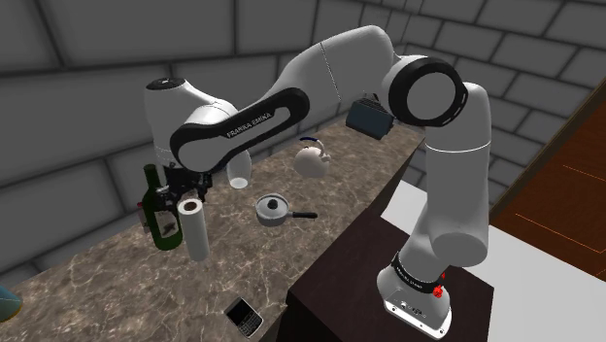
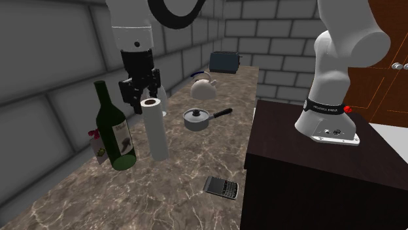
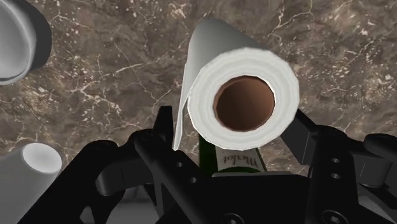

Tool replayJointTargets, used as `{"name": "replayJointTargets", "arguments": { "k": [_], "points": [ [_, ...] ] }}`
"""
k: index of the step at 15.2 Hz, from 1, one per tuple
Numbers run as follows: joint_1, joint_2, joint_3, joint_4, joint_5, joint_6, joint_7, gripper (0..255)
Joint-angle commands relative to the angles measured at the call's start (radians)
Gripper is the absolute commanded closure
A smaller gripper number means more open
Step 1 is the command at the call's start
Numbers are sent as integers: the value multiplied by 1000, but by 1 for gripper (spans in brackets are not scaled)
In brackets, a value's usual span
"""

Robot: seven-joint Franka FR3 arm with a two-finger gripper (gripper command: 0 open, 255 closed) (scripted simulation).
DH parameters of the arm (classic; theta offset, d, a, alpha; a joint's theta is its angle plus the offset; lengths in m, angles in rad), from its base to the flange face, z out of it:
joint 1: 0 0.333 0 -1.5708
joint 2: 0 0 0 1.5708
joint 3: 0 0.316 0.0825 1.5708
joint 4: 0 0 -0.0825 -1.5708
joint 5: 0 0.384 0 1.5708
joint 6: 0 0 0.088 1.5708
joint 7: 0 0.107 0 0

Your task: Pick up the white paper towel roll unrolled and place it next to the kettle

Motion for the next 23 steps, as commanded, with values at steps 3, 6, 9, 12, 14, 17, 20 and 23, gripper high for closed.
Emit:
{"name": "replayJointTargets", "arguments": {
  "k": [3, 6, 9, 12, 14, 17, 20, 23],
  "points": [
    [-3, -24, 6, 21, 12, -44, -8, 255],
    [-5, -41, 10, 39, 21, -77, -15, 255],
    [-6, -55, 14, 59, 29, -110, -20, 255],
    [-6, -53, 11, 22, 25, -85, -5, 0],
    [-2, -54, 7, -32, 23, -62, 24, 0],
    [4, -53, 2, -109, 21, -27, 67, 0],
    [12, -47, -3, -181, 18, 6, 111, 0],
    [21, -38, -8, -248, 16, 40, 156, 0]
  ]
}}
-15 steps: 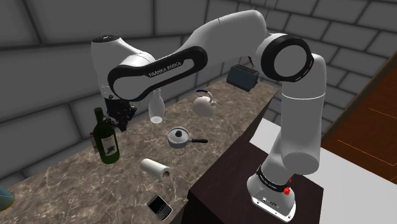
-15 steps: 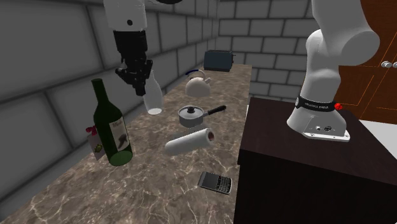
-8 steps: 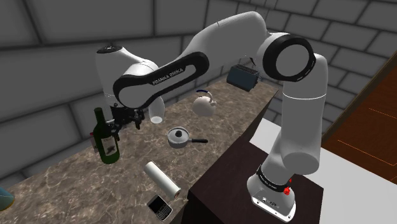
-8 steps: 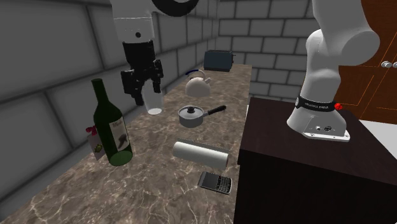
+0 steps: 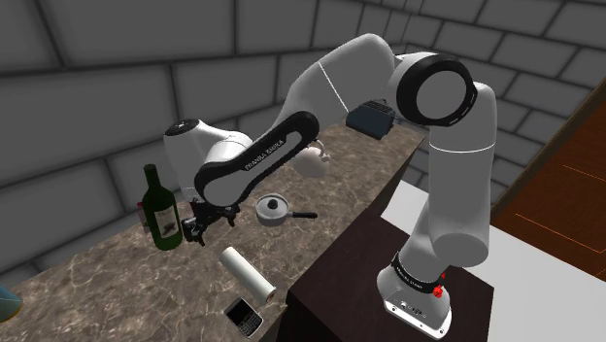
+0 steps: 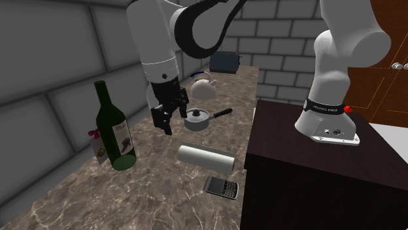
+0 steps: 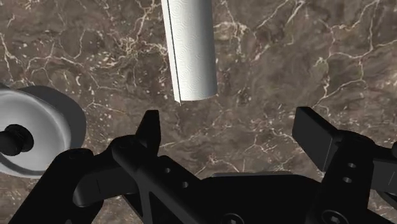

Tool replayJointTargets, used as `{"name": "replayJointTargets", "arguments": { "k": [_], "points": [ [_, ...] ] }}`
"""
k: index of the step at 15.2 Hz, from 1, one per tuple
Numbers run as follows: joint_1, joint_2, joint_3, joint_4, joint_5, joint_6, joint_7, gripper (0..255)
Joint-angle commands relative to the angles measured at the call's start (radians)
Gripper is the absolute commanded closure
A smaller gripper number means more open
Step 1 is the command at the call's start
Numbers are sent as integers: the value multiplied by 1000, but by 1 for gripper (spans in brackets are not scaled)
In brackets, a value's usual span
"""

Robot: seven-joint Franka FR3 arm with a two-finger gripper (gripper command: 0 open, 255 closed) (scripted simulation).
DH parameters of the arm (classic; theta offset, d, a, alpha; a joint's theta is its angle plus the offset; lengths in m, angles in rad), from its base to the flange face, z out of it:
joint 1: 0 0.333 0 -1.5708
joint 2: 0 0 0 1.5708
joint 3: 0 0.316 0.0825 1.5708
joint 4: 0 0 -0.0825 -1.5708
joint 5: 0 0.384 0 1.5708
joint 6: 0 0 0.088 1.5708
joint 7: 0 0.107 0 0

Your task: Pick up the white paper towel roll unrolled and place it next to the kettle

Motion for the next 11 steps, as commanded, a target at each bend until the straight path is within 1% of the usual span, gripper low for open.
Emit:
{"name": "replayJointTargets", "arguments": {
  "k": [1, 8, 11],
  "points": [
    [6, 3, -3, -44, 0, 18, 30, 0],
    [34, 46, -15, -182, -1, 97, 137, 0],
    [37, 64, -21, -192, -11, 123, 145, 0]
  ]
}}
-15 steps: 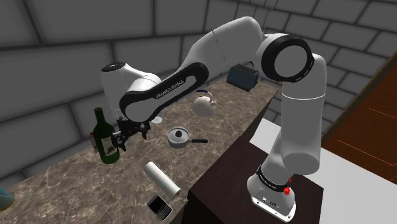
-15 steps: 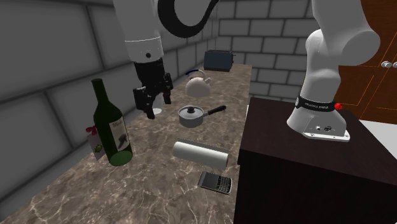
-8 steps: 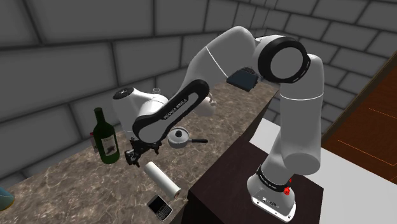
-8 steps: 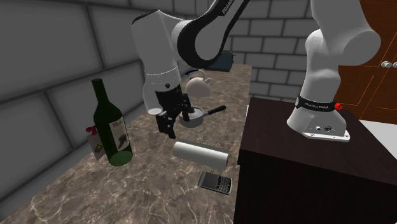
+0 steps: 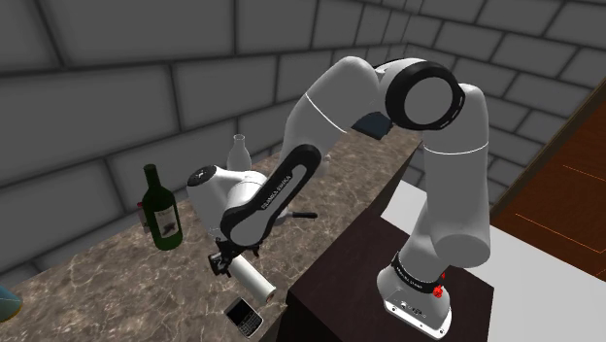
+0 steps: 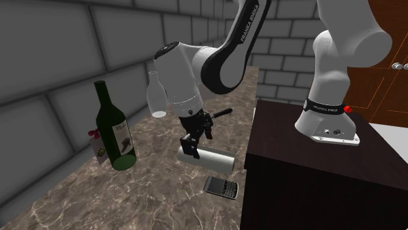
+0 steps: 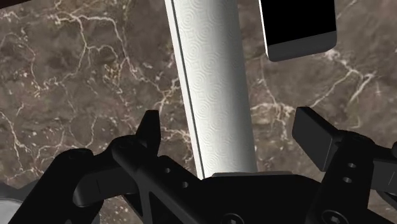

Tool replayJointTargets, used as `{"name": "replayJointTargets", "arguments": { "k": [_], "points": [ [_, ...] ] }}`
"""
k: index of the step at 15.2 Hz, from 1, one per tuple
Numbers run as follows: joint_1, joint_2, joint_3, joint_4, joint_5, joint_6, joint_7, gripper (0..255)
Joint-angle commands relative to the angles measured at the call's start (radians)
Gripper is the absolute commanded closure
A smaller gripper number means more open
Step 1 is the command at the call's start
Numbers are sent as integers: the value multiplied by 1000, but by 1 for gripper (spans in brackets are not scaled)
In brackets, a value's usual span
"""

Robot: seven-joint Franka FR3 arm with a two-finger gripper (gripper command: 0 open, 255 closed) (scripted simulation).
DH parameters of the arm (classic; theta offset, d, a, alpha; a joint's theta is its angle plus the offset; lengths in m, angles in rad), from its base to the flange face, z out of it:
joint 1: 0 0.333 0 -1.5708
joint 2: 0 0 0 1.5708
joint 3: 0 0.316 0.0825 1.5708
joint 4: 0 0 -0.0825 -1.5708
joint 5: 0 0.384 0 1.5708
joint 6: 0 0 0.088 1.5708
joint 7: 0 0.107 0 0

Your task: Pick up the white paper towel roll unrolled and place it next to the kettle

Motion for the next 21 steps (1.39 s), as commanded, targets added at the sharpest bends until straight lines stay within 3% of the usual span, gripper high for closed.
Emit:
{"name": "replayJointTargets", "arguments": {
  "k": [1, 5, 13, 14, 21],
  "points": [
    [2, 14, -6, -9, -8, 21, 6, 0],
    [10, 55, -22, -23, -30, 74, 21, 0],
    [10, 55, -22, -23, -30, 74, 21, 0],
    [10, 55, -22, -23, -30, 74, 21, 255],
    [11, 55, -22, -26, -31, 77, 22, 255]
  ]
}}
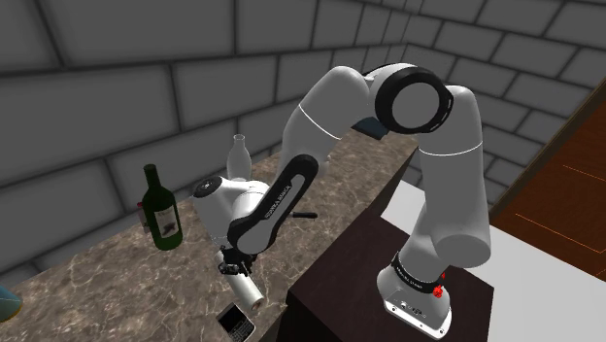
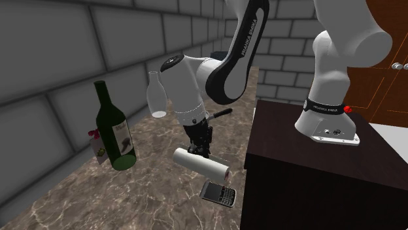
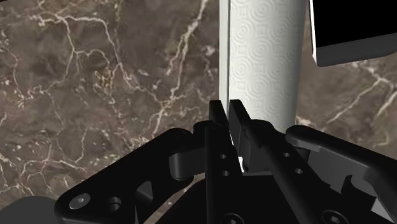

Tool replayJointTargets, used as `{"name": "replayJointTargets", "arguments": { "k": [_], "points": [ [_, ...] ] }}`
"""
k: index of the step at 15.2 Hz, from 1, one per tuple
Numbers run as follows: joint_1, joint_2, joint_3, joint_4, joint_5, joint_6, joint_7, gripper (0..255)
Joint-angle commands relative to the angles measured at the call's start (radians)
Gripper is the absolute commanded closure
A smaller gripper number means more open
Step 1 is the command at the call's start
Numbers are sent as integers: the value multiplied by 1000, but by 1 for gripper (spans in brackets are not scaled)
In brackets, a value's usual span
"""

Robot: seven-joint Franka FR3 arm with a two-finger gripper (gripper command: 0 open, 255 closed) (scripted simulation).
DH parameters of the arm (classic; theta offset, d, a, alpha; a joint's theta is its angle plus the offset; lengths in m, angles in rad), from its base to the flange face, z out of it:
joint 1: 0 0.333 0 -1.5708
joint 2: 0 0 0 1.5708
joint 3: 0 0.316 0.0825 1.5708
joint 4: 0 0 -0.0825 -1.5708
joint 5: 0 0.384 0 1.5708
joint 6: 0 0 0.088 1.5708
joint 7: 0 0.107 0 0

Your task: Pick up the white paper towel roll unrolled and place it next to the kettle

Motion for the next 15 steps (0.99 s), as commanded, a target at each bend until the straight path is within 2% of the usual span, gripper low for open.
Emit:
{"name": "replayJointTargets", "arguments": {
  "k": [1, 15],
  "points": [
    [1, 3, 0, -4, 0, 3, 0, 255],
    [-34, -152, 48, -17, 73, -129, -49, 255]
  ]
}}
